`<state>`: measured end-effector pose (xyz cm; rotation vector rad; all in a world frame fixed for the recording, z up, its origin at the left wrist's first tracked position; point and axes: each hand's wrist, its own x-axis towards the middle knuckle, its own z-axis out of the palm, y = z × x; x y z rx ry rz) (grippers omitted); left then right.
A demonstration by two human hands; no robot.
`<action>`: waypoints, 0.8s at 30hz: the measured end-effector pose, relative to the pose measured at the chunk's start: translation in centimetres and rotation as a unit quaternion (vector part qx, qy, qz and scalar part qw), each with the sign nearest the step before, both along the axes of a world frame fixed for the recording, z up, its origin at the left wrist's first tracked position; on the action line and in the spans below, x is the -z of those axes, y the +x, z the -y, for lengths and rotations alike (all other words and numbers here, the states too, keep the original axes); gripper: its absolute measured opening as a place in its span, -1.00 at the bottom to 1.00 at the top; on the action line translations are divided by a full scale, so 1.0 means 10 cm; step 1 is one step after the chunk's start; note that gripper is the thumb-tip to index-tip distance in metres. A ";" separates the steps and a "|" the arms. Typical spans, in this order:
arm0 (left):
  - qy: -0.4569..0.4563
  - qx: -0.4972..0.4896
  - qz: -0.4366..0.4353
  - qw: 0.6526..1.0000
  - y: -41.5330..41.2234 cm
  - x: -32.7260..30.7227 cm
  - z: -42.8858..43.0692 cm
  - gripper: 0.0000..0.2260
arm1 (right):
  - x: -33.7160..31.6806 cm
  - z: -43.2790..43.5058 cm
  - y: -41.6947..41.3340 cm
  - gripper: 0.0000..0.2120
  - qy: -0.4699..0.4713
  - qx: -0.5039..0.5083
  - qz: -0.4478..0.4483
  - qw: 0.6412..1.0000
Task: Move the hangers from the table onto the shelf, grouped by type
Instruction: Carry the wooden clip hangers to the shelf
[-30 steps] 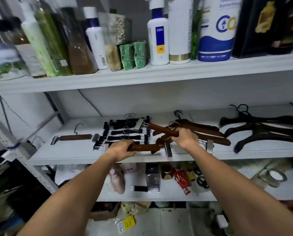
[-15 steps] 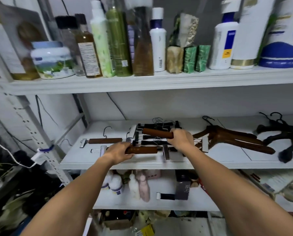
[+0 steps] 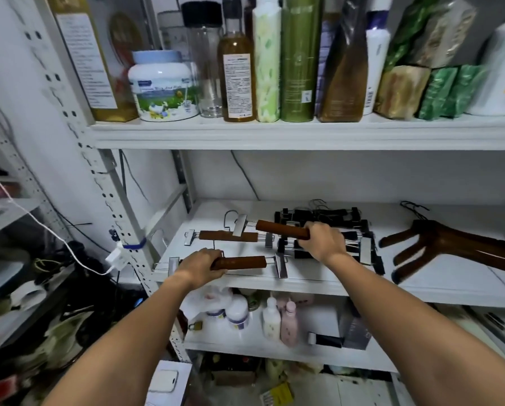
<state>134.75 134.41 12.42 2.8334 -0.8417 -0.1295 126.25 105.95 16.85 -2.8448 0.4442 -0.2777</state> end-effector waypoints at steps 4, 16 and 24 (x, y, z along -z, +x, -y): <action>-0.021 0.013 -0.022 0.999 0.24 0.06 -0.13 -0.82 | 0.00 -0.03 0.26 -0.86 0.011 0.004 0.000 1.000; -0.003 0.001 -0.050 0.999 1.12 0.21 -0.15 -0.68 | 0.12 -0.15 1.33 -0.75 0.030 -0.007 -0.024 0.999; -0.001 0.011 -0.111 0.994 1.48 0.55 -0.02 -0.61 | 0.27 -0.17 1.54 -0.73 0.019 0.020 -0.055 0.998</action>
